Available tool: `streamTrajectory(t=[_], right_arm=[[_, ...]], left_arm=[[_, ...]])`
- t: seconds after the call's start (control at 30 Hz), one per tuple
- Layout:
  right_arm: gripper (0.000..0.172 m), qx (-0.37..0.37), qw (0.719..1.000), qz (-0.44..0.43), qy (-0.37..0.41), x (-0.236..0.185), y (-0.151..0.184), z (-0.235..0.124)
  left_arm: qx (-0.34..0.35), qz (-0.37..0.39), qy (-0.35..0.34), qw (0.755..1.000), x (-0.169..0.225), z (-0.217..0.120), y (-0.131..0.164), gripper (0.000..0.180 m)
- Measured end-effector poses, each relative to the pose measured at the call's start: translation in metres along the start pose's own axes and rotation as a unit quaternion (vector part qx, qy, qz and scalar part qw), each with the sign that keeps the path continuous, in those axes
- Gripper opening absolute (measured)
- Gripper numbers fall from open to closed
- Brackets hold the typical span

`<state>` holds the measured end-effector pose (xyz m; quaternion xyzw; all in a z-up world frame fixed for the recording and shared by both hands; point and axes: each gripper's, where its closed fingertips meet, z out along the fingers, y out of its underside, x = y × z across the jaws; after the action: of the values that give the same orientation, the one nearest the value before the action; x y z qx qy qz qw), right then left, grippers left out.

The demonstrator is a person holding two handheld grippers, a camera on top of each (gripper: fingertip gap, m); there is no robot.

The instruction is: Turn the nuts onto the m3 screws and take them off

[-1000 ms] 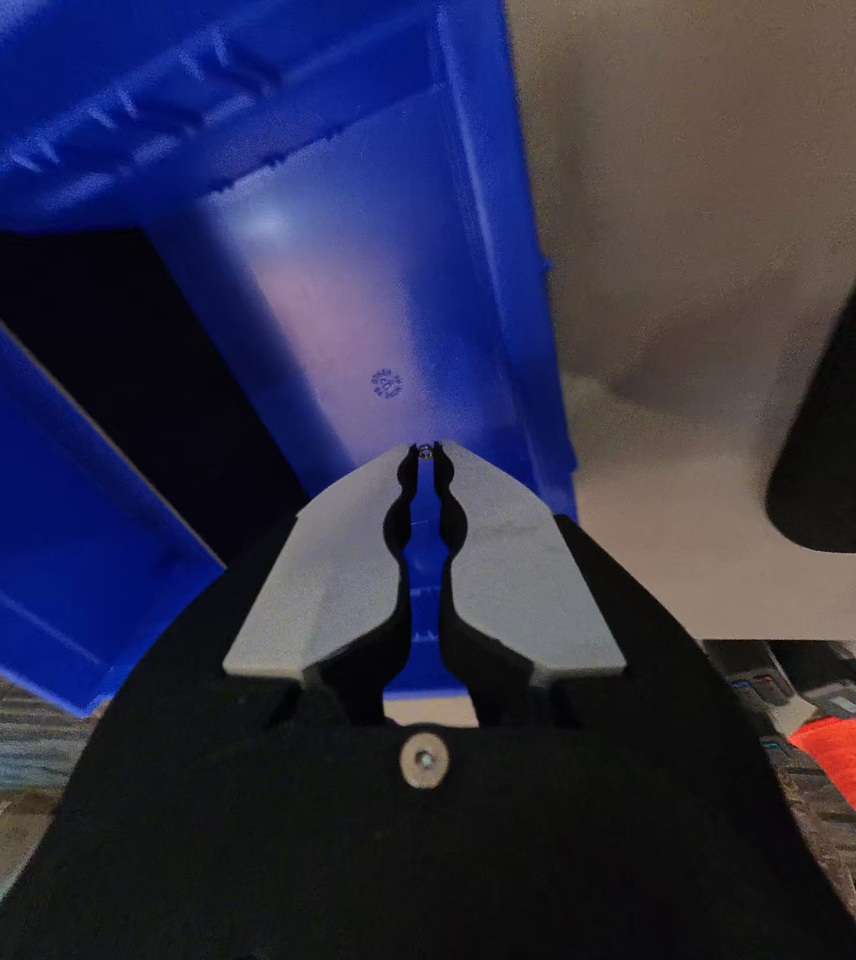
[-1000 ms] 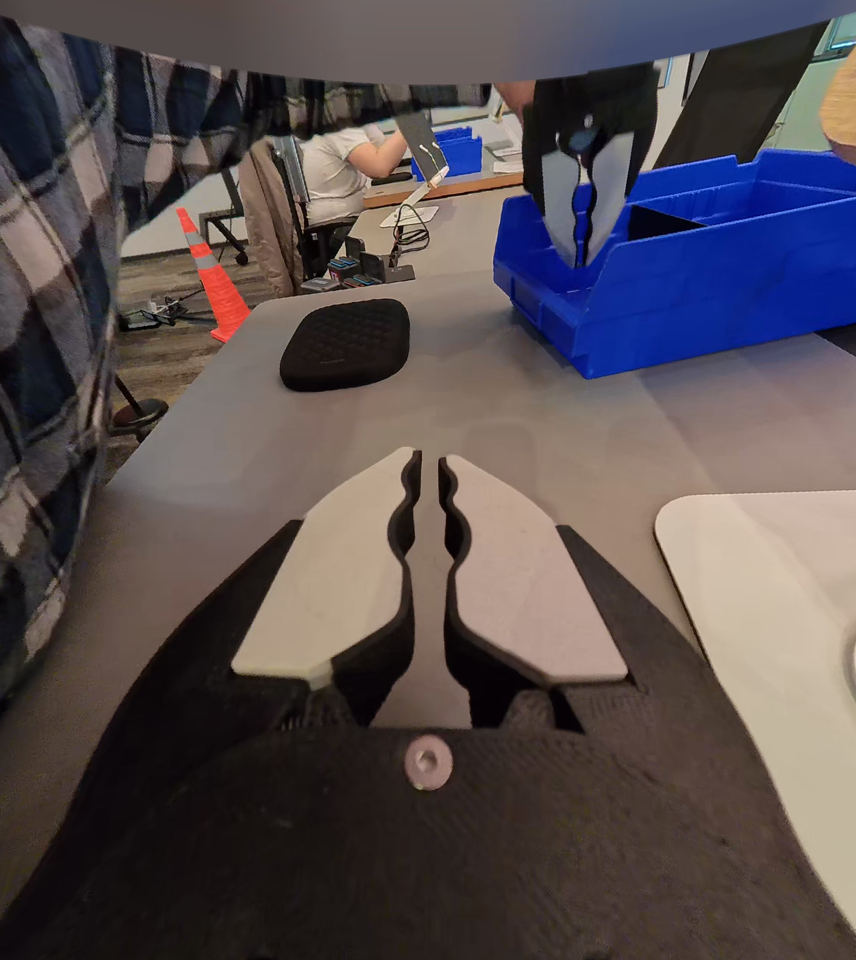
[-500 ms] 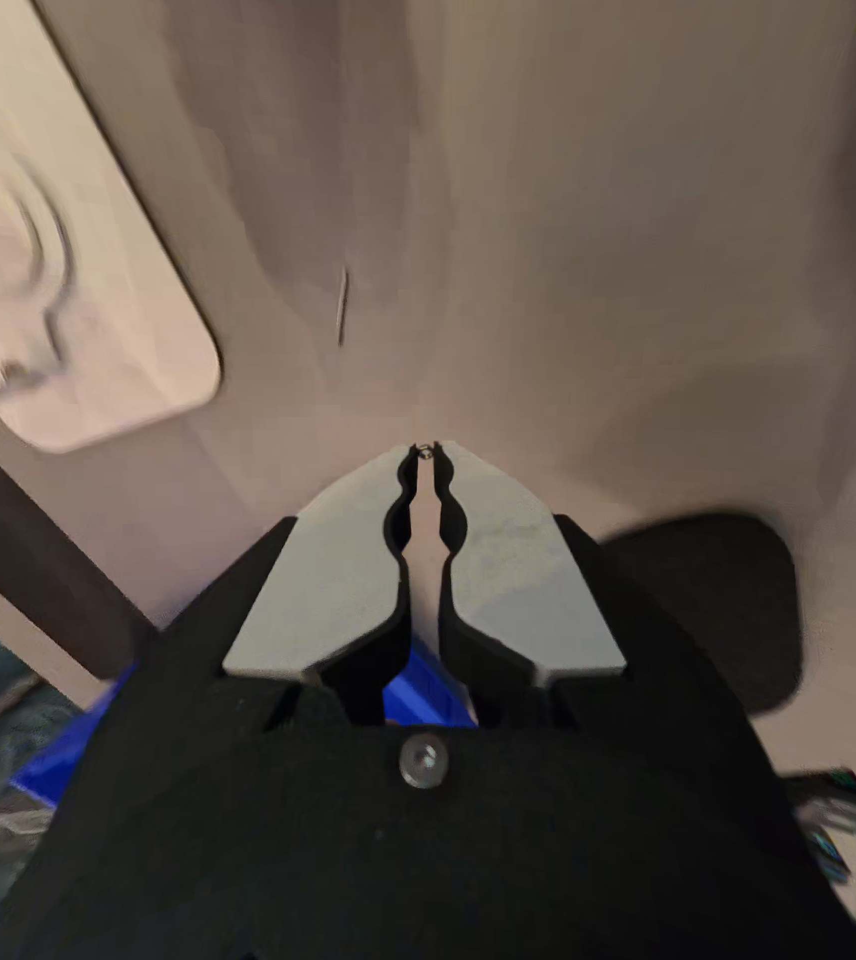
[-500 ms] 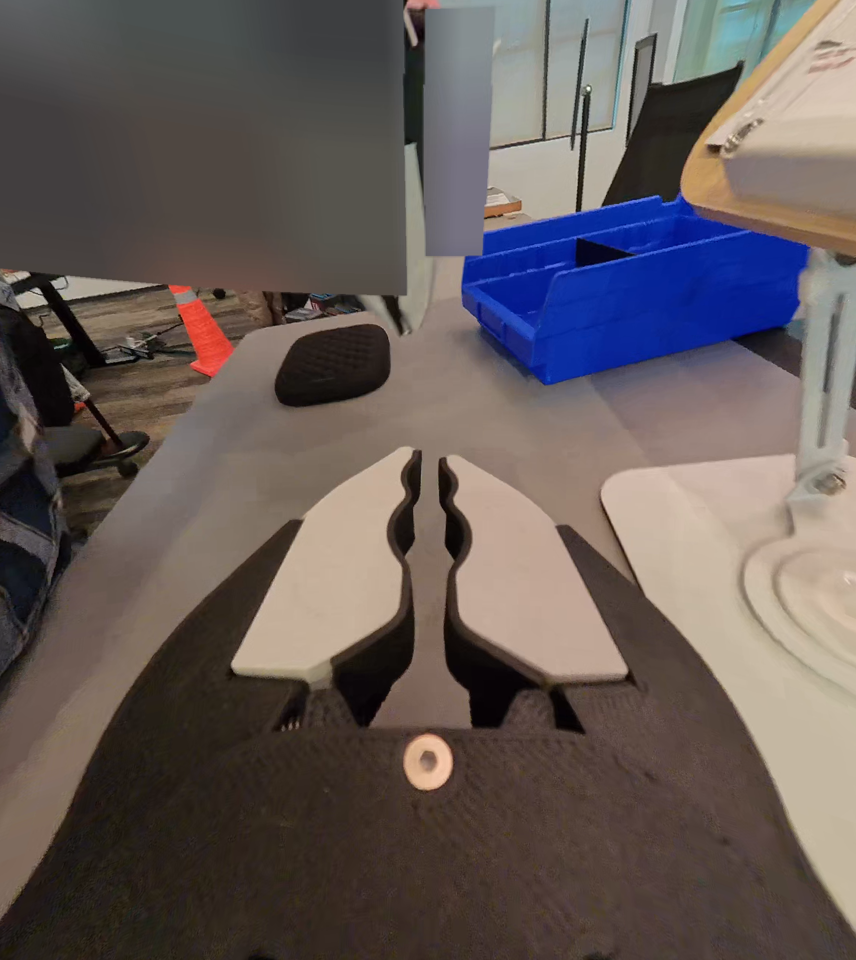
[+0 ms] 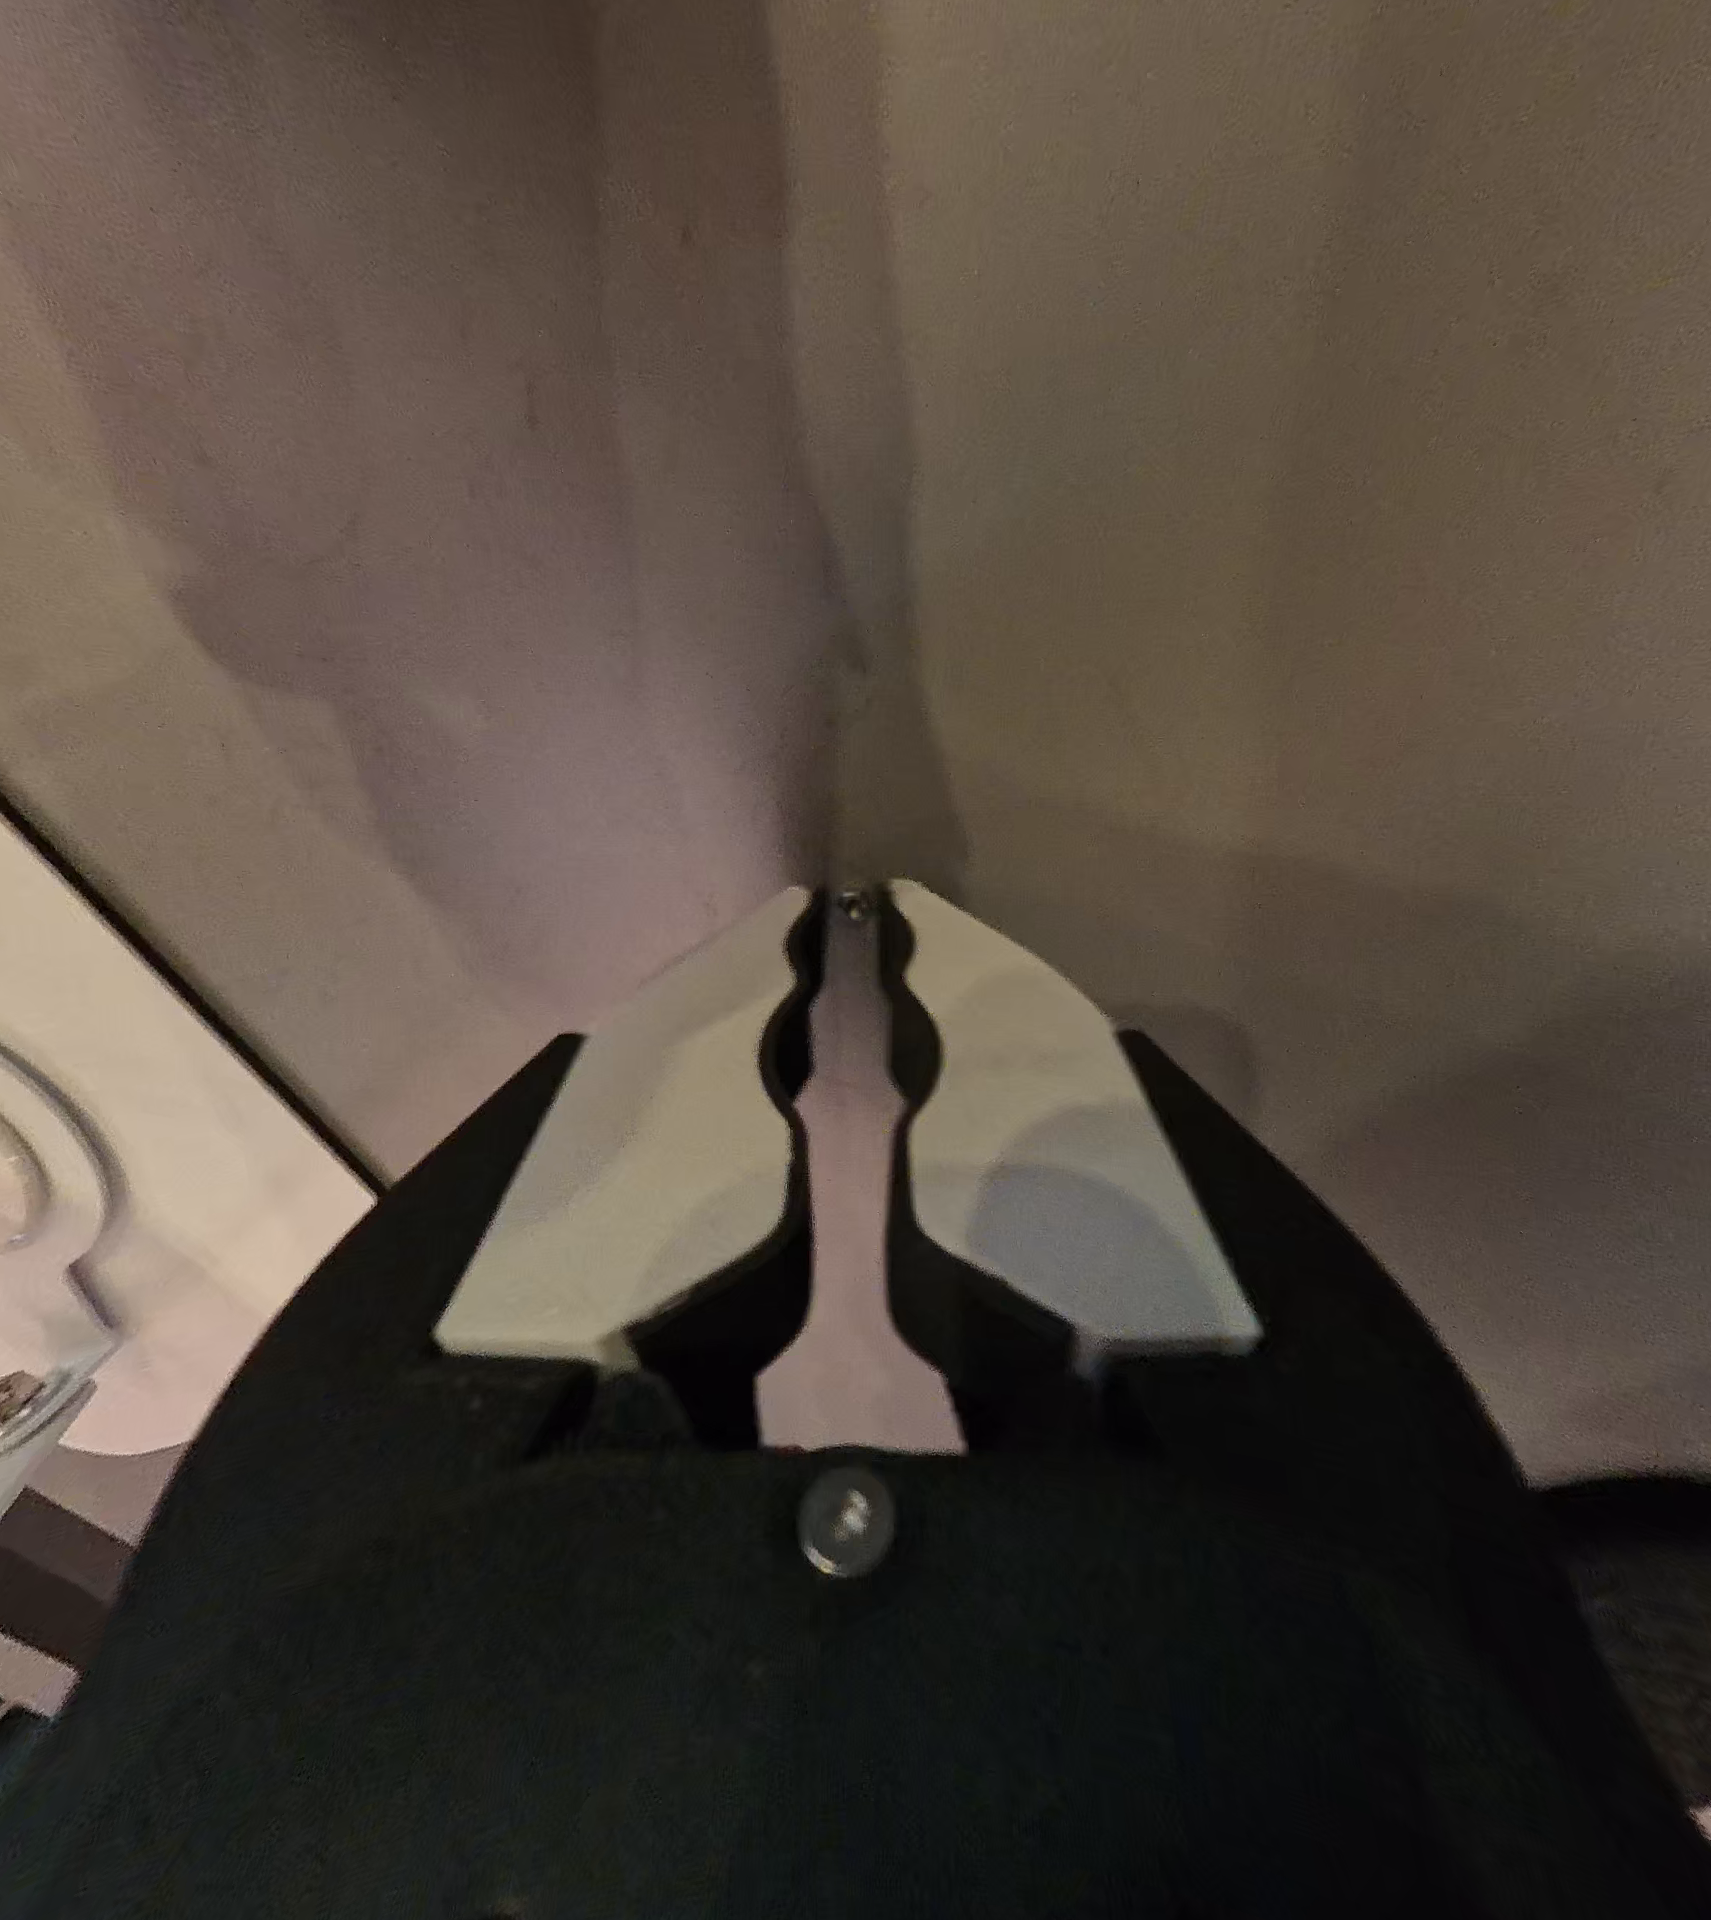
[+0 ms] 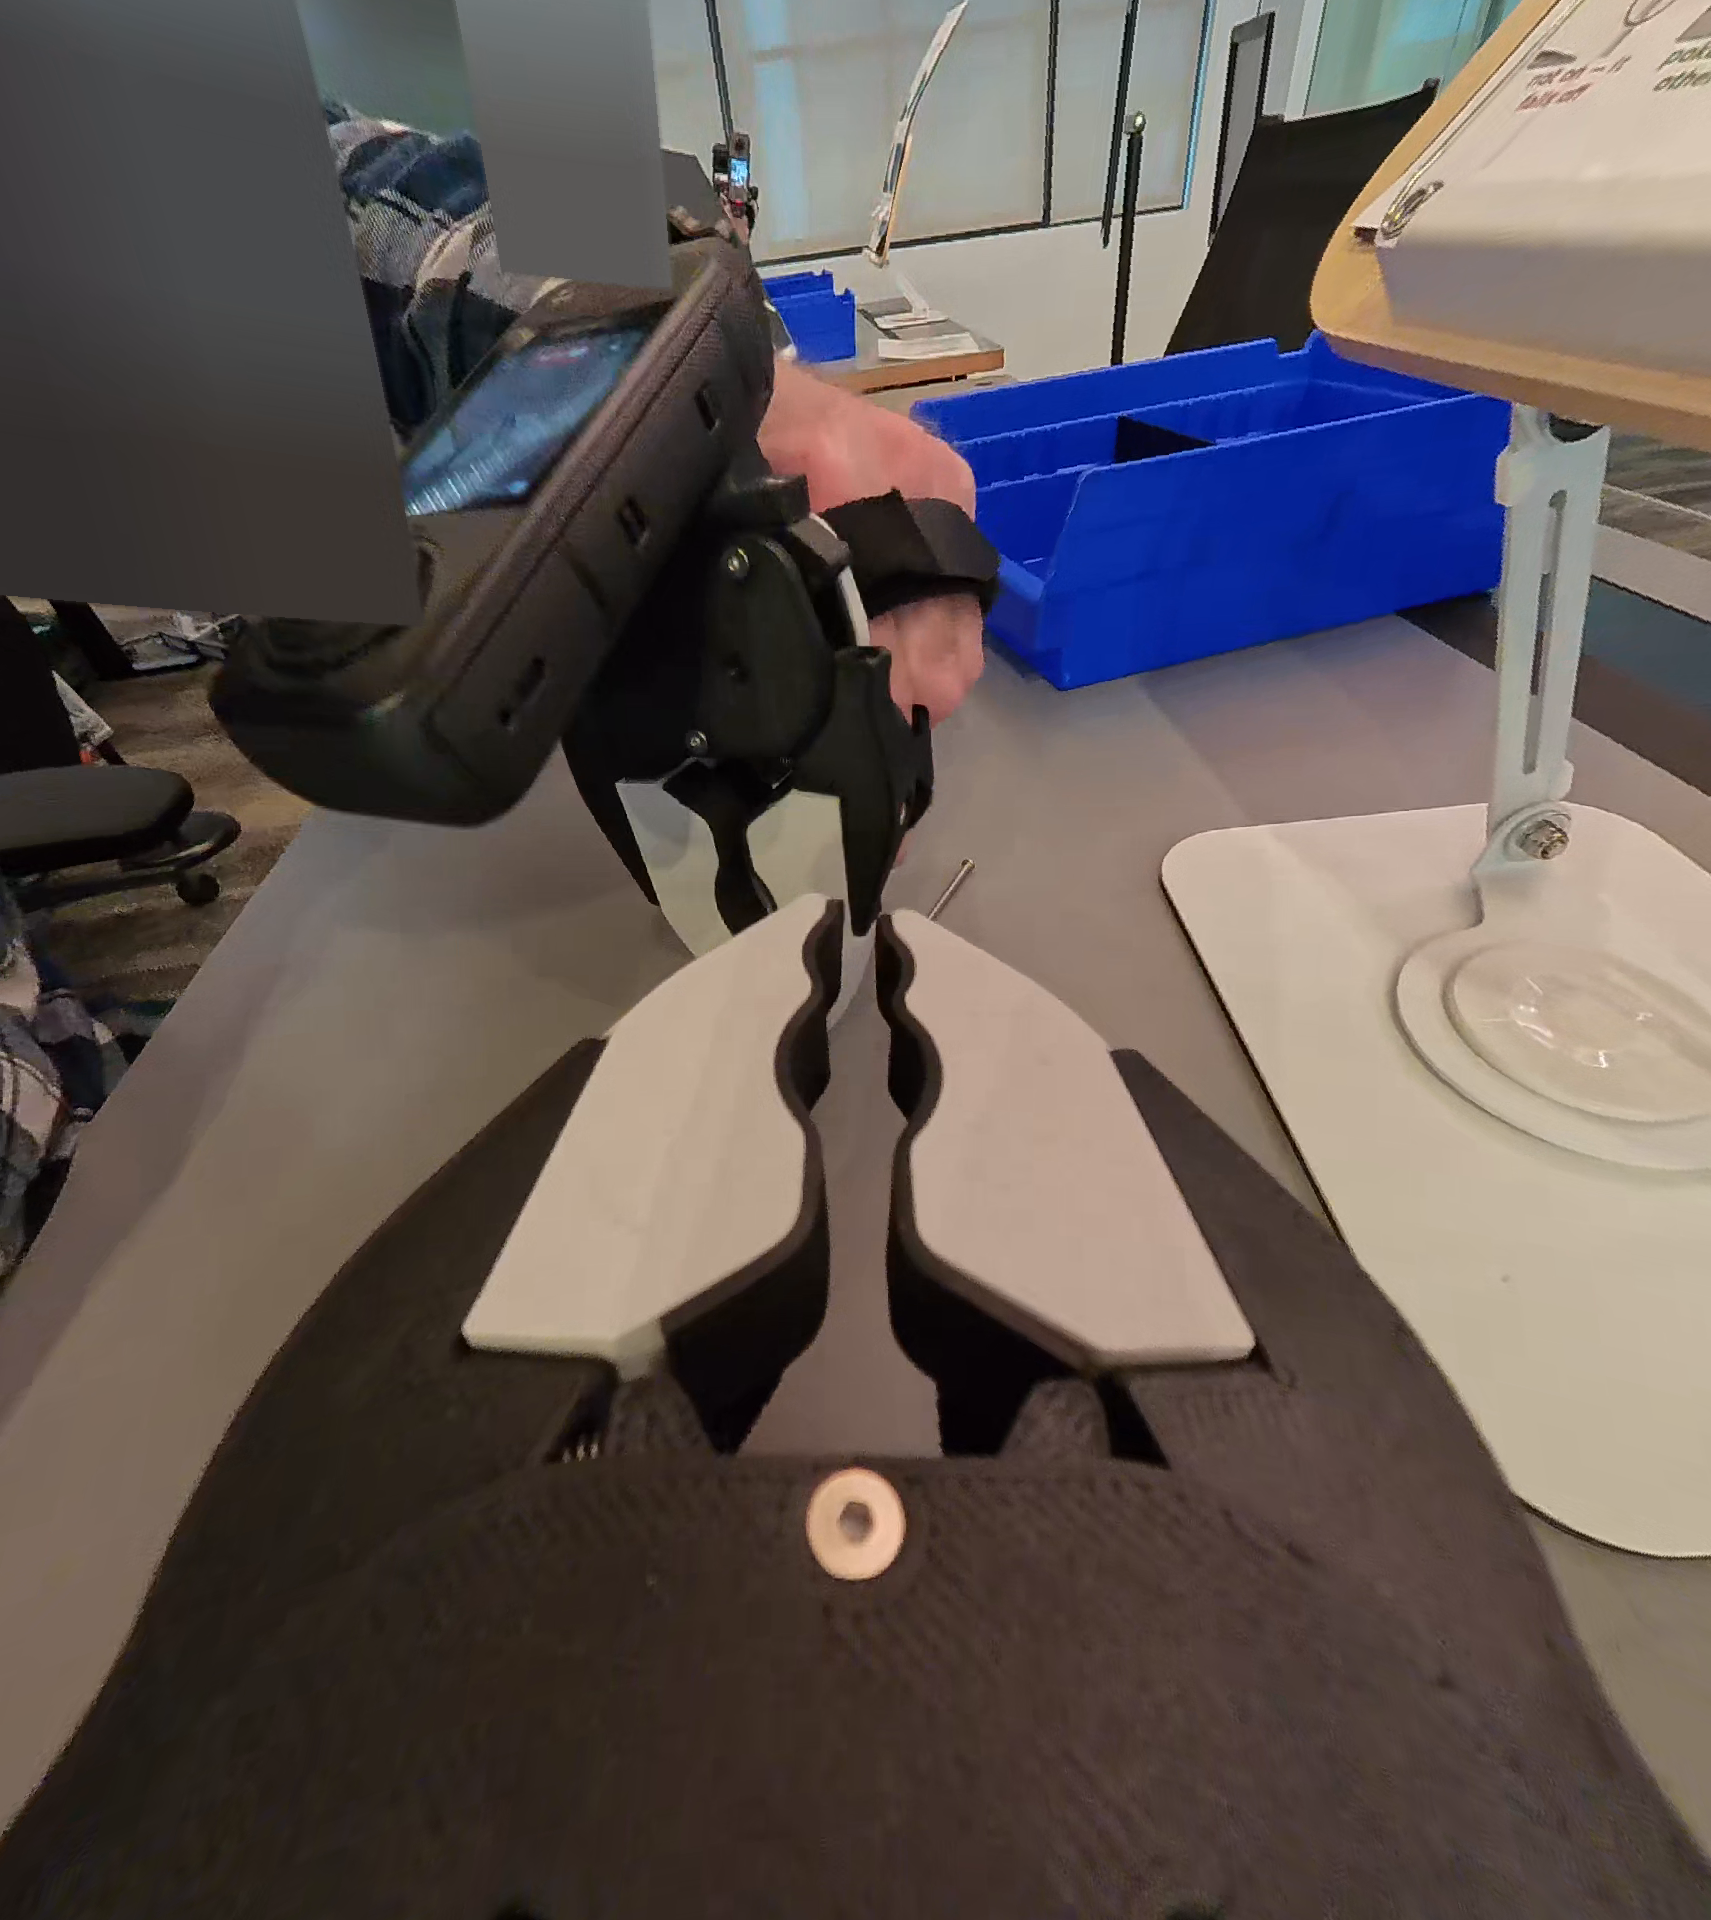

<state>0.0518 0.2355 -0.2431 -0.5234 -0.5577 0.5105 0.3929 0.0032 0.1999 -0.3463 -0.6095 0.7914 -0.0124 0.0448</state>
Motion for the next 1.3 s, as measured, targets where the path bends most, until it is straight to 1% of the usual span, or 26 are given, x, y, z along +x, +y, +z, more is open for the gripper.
streamTrajectory(t=[0.03,0.13,0.17,0.27,0.33,0.4,0.57,0.67,0.7,0.73,0.77,0.87,0.97,1.0,1.03,1.07,1.1,1.13,1.2,1.23,1.3], right_arm=[[0.006,-0.002,1.0,-0.002,0.001,-0.001,0.0,0.0],[0.006,0.002,1.0,-0.002,0.004,0.001,-0.002,-0.002],[0.006,0.004,1.0,0.001,0.005,0.002,-0.002,-0.004],[0.006,0.007,1.0,0.006,0.014,0.008,-0.001,-0.007],[0.006,0.005,1.0,0.011,0.016,0.01,0.001,-0.008],[0.006,0.0,1.0,0.01,0.016,0.01,0.003,-0.006],[0.006,-0.01,1.0,0.011,0.014,0.011,0.008,-0.005],[0.006,-0.01,1.0,0.012,0.013,0.011,0.009,-0.004],[0.006,-0.011,1.0,0.013,0.013,0.011,0.009,-0.004],[0.007,-0.012,1.0,0.014,0.012,0.011,0.01,-0.004],[0.007,-0.012,1.0,0.015,0.011,0.011,0.01,-0.004],[0.007,-0.013,1.0,0.016,0.008,0.01,0.01,-0.003],[0.007,-0.015,1.0,0.018,0.006,0.009,0.011,-0.001],[0.008,-0.016,1.0,0.021,0.006,0.01,0.012,0.0],[0.011,-0.014,1.0,0.026,0.005,0.01,0.012,0.002],[0.013,-0.006,0.999,0.031,0.005,0.011,0.01,0.004],[0.016,0.006,0.999,0.035,0.005,0.011,0.005,0.005],[0.018,0.021,0.999,0.038,0.005,0.01,0.0,0.007],[0.022,0.049,0.998,0.048,0.006,0.01,-0.011,0.009],[0.025,0.063,0.996,0.058,0.006,0.011,-0.015,0.009],[0.025,0.089,0.992,0.084,0.001,0.012,-0.02,0.008]], left_arm=[[0.003,0.002,-0.014,1.0,-0.003,-0.002,0.0,0.021],[0.019,-0.03,-0.041,0.999,-0.01,-0.016,0.004,0.038],[0.028,-0.04,-0.054,0.997,-0.012,-0.023,0.009,0.039],[0.032,-0.078,-0.078,0.993,-0.019,-0.037,0.04,0.037],[0.025,-0.099,-0.079,0.992,-0.021,-0.034,0.063,0.035],[0.027,-0.103,-0.081,0.991,-0.024,-0.026,0.075,0.032],[0.02,-0.091,-0.053,0.994,-0.024,-0.008,0.084,0.026],[0.033,-0.098,-0.006,0.995,-0.017,-0.006,0.083,0.014],[0.032,-0.1,-0.005,0.994,-0.018,-0.005,0.083,0.013],[0.029,-0.102,0.0,0.994,-0.019,-0.005,0.085,0.006],[0.028,-0.103,0.006,0.994,-0.018,-0.005,0.085,0.002],[0.033,-0.111,0.008,0.993,-0.019,-0.005,0.085,0.002],[0.046,-0.131,-0.027,0.99,-0.025,-0.005,0.084,0.002],[0.067,-0.149,-0.047,0.986,-0.03,-0.009,0.081,0.002],[0.109,-0.174,-0.067,0.976,-0.038,-0.017,0.073,0.002],[0.16,-0.197,-0.066,0.965,-0.04,-0.026,0.06,0.002],[0.206,-0.211,-0.084,0.952,-0.045,-0.037,0.048,0.002],[0.25,-0.223,-0.113,0.935,-0.053,-0.05,0.037,0.002],[0.352,-0.259,-0.118,0.892,-0.059,-0.073,0.009,0.002],[0.388,-0.268,-0.125,0.873,-0.062,-0.083,-0.001,0.002],[0.438,-0.273,-0.12,0.848,-0.059,-0.095,-0.017,0.001]])
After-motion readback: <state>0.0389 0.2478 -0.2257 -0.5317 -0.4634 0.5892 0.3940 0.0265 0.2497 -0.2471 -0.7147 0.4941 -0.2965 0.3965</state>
